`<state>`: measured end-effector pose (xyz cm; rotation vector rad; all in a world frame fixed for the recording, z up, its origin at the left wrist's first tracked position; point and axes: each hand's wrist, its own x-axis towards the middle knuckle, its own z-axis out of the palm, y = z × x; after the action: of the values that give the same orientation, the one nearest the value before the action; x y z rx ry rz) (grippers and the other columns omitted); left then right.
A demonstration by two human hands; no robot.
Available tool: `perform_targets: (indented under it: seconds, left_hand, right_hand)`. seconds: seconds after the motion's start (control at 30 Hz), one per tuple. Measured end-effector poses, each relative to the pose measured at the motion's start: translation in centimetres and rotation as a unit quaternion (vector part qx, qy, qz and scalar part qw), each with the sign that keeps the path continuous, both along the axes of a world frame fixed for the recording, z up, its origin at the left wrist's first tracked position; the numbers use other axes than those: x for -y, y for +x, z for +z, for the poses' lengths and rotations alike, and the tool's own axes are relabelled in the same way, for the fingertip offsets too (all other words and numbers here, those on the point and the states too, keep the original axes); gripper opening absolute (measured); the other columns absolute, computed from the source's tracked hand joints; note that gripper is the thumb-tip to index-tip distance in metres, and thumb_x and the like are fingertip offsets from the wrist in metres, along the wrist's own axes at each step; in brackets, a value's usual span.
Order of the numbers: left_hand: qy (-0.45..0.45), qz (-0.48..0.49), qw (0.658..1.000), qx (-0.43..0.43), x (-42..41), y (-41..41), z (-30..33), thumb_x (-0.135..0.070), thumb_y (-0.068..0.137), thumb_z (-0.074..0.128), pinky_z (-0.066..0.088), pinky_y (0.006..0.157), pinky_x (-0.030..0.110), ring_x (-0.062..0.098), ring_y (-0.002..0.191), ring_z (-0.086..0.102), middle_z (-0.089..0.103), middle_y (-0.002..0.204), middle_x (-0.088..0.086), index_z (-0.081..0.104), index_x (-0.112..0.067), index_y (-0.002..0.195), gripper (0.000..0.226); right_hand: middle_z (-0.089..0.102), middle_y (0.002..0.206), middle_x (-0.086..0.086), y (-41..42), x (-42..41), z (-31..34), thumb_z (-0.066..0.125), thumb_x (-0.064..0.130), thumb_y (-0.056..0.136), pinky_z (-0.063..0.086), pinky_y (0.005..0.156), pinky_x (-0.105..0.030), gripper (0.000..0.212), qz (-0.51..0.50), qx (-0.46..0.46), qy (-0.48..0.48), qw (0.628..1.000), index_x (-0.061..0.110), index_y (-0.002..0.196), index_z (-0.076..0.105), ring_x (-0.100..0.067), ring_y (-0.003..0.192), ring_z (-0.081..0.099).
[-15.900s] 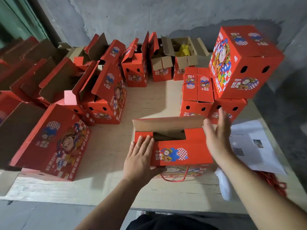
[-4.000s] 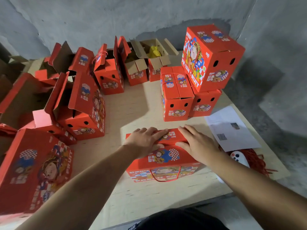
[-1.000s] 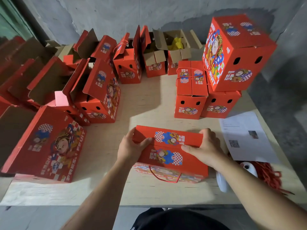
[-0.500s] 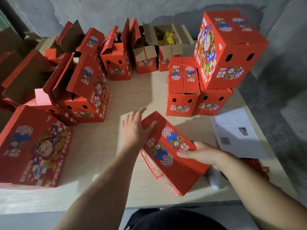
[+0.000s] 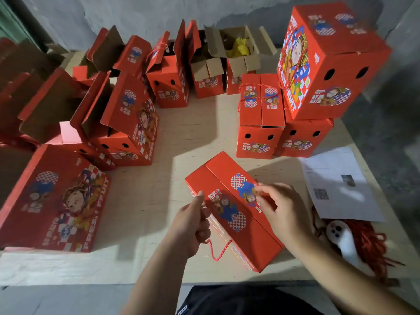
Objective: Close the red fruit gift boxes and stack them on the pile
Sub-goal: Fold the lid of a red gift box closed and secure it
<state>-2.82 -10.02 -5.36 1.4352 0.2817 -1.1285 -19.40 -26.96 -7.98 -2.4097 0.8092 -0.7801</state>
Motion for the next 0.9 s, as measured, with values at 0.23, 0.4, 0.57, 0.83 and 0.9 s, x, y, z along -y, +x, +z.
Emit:
perform_targets:
  seconds: [0.23, 0.4, 0.57, 0.83, 0.9]
  left_hand:
    - [-0.193, -0.066, 0.963, 0.176, 4.6, -0.9, 7.1, -0.050, 0.100, 0.053, 0.054, 0.069, 0.021, 0.010, 0.075, 0.064, 0.072, 0.091, 0.000, 0.078, -0.026, 0.088, 0.037]
    - [-0.121, -0.186, 0.916, 0.335, 4.3, -1.3, 8.2, -0.071, 0.094, 0.051, 0.063, 0.076, 0.025, 0.005, 0.088, 0.076, 0.077, 0.112, -0.013, 0.077, -0.040, 0.105, 0.042]
    - [0.001, -0.094, 0.847, 0.522, 1.3, 2.3, 7.2, -0.046, 0.106, 0.051, 0.056, 0.090, 0.034, 0.000, 0.089, 0.072, 0.077, 0.088, -0.018, 0.079, -0.029, 0.093, 0.035]
    - [-0.038, 0.057, 0.882, 0.466, 1.0, 1.3, 4.5, -0.059, 0.099, 0.044, 0.045, 0.108, 0.036, 0.008, 0.133, 0.049, 0.049, 0.135, -0.010, 0.054, -0.029, 0.137, 0.049]
    - [-0.046, 0.074, 0.911, 0.402, 1.1, 1.1, 4.1, -0.053, 0.107, 0.042, 0.043, 0.109, 0.033, 0.008, 0.138, 0.046, 0.044, 0.142, -0.010, 0.045, -0.032, 0.144, 0.042]
  right_hand:
    - [0.072, 0.103, 0.011, 1.9, -3.6, 3.5, 0.071, 0.028, 0.089, 0.054, 0.088, -0.024, 0.037, 0.120, 0.028, 0.275, 0.953, 0.040, 0.123, 0.066, -0.007, 0.103, 0.068]
    - [0.072, 0.104, 0.014, 4.0, -6.8, 5.9, 0.070, 0.030, 0.094, 0.054, 0.089, -0.034, 0.019, 0.231, 0.020, 0.389, 0.892, 0.037, 0.112, 0.069, -0.006, 0.104, 0.067]
    - [0.053, 0.064, -0.007, 6.3, -3.0, 12.9, 0.064, 0.035, 0.083, 0.040, 0.071, -0.037, 0.021, 0.115, 0.101, 0.487, 0.860, 0.016, 0.074, 0.059, -0.018, 0.063, 0.052]
    - [0.066, 0.082, -0.008, 8.4, -3.3, 20.4, 0.069, 0.033, 0.089, 0.044, 0.078, -0.041, 0.038, 0.326, 0.126, 0.590, 0.728, 0.021, 0.124, 0.060, -0.023, 0.077, 0.061]
    - [0.065, 0.080, -0.008, 8.7, -3.8, 19.7, 0.066, 0.030, 0.088, 0.043, 0.079, -0.039, 0.030, 0.274, 0.104, 0.574, 0.765, 0.018, 0.115, 0.066, -0.023, 0.078, 0.061]
